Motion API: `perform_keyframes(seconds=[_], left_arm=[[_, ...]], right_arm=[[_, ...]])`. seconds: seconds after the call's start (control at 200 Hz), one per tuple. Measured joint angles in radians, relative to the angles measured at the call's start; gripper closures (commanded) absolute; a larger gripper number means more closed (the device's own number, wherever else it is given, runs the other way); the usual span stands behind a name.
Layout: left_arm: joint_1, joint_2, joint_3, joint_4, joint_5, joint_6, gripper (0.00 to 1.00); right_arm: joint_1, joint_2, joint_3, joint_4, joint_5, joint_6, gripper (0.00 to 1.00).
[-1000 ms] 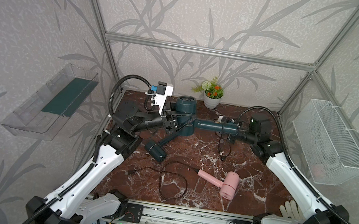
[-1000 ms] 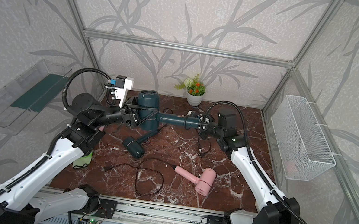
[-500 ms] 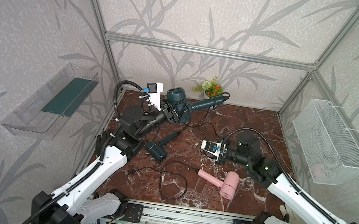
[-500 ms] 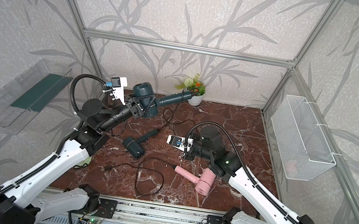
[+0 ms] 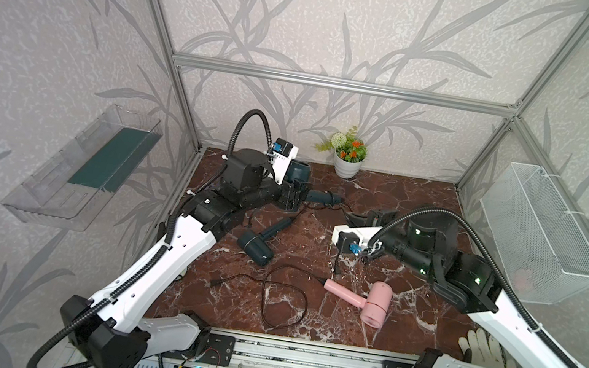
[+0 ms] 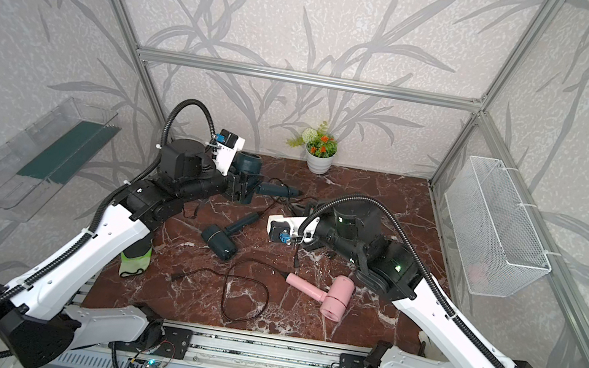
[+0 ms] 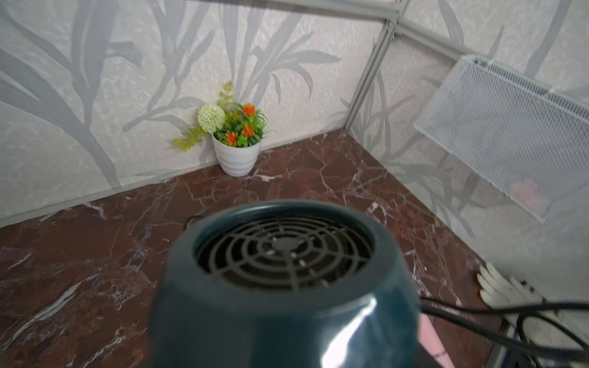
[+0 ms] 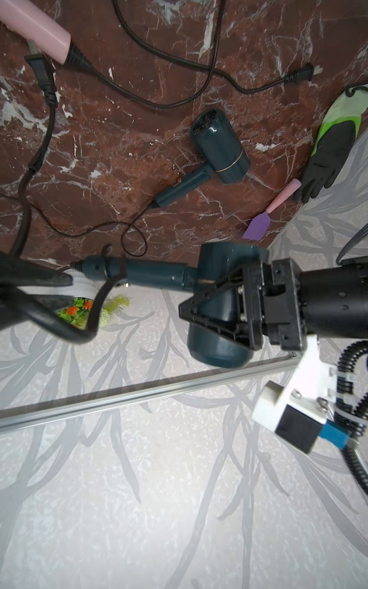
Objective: Wrap the cord around the hair dryer
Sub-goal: Wrap the power cord around the hair dryer.
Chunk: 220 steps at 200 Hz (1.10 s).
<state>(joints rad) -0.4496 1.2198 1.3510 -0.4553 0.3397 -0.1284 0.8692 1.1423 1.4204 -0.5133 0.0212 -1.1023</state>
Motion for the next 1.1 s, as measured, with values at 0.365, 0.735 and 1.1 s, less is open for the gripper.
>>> perform_keyframes(seconds=[0.365, 0.735, 1.1], left_arm=[[0.013, -0.104, -0.019, -0.089, 0.528, -0.025, 1.0], [0.038, -0.195, -0.245, 0.575, 0.632, -0.452, 1.0], [0.038, -0.084, -0.408, 1.215, 0.602, -0.822, 1.0]], right_arm=[[-0.291, 0.122, 0.065, 0.088, -0.18, -0.043, 1.0], [-0.403, 0.086, -0.206, 0.247, -0.437, 0.143, 1.0], [-0.404, 0.043, -0.304, 0.335, -0.539, 0.393, 1.0]])
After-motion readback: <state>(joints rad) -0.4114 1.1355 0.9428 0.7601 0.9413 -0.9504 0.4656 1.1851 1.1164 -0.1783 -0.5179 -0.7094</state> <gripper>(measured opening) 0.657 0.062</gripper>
